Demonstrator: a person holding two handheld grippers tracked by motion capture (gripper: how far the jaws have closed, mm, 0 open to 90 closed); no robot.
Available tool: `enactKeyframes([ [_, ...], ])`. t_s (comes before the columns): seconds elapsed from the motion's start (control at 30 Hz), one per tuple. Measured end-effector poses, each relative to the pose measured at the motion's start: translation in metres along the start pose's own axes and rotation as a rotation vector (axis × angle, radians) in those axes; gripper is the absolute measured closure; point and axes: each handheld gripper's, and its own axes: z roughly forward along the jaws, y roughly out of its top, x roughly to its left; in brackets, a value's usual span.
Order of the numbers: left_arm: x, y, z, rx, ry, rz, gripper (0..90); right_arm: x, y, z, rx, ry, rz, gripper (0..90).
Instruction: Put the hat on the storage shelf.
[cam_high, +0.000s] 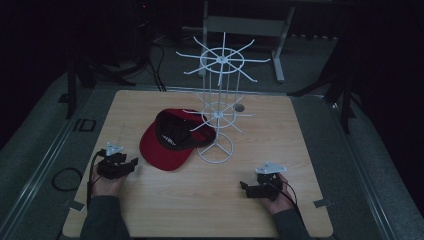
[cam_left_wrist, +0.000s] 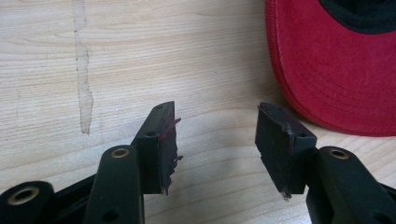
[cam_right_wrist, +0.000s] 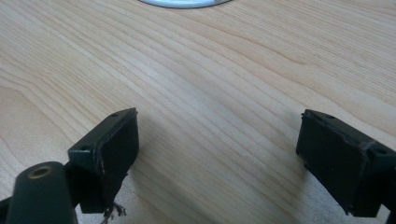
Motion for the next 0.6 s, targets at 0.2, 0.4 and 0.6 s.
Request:
enactKeyframes([
  [0.2,0.002,0.002,-0.007,-0.027,-0.041,-0.026,50.7,0.000,0.000,0.000,0.000,0.000,0.000,12.9],
  [0.4,0.003,0.007,-0.011,-0.029,-0.052,-0.019,51.7,0.000,0.000,0.000,0.000,0.000,0.000,12.9],
  [0.6,0.006,0.014,-0.012,-0.009,-0.079,-0.001,51.7,0.000,0.000,0.000,0.001,0.000,0.000,12.9],
])
